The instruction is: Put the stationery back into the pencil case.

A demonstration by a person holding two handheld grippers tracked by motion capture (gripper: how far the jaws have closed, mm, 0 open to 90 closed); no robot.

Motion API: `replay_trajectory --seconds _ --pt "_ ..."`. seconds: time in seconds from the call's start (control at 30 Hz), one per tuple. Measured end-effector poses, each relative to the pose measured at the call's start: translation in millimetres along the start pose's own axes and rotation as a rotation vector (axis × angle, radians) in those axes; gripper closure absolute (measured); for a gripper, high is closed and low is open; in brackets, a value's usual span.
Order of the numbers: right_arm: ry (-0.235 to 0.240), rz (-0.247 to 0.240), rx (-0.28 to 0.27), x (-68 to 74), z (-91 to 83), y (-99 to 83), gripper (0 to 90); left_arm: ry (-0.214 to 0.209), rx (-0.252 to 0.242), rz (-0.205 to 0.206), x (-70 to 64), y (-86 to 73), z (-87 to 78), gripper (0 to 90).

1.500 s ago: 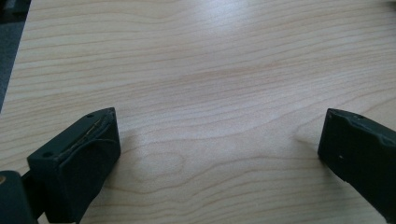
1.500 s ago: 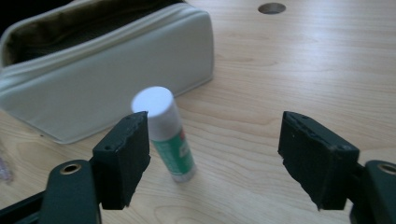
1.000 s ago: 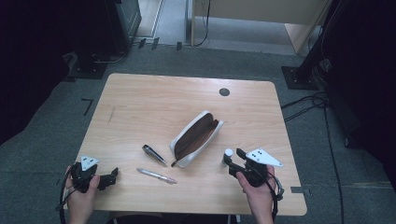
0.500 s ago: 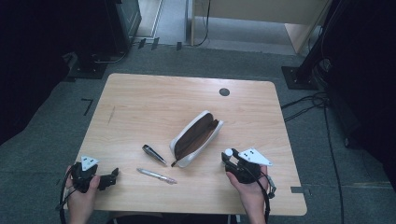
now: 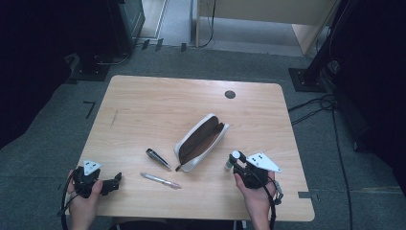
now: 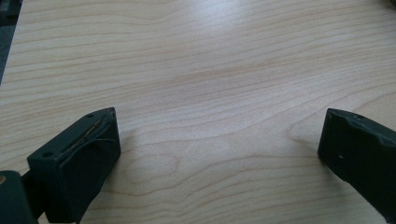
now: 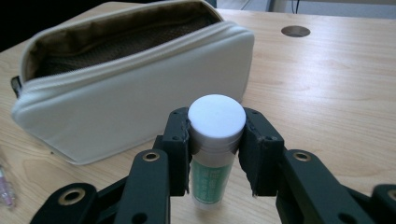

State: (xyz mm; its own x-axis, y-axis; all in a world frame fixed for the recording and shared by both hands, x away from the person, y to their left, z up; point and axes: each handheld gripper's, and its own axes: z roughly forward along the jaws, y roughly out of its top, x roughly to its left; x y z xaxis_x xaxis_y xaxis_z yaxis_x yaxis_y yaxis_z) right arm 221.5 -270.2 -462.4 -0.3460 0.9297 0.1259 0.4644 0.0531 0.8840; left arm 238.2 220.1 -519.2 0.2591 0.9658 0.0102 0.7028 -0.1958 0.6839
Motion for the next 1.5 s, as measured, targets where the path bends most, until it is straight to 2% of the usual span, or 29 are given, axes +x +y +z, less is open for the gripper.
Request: replay_trajectory --seconds 0.67,0.87,0.97,1.07,1.23,1.5 --pt "0.054 -0.031 -0.101 20.5 -19.7 48.2 65.7 -0.001 0.000 0.000 0.0 0.0 0.0 0.0" --pt "0.064 -0.032 -0.163 24.3 -23.9 55.0 65.7 -0.001 0.000 0.001 0.0 0.0 0.0 0.0" --pt "0.059 -0.034 -0.225 27.3 -29.2 60.0 65.7 0.000 0.001 0.001 0.0 0.0 0.0 0.0" --pt "0.062 -0.028 -0.253 30.1 -32.4 64.5 65.7 0.000 0.001 0.001 0.0 0.0 0.0 0.0" --pt "0.083 -0.042 -0.262 37.6 -30.0 71.2 65.7 -0.001 0.000 0.001 0.0 0.0 0.0 0.0" --pt "0.131 -0.062 -0.252 54.3 -16.8 75.2 65.7 -0.001 0.001 0.001 0.0 0.1 -0.1 0.0"
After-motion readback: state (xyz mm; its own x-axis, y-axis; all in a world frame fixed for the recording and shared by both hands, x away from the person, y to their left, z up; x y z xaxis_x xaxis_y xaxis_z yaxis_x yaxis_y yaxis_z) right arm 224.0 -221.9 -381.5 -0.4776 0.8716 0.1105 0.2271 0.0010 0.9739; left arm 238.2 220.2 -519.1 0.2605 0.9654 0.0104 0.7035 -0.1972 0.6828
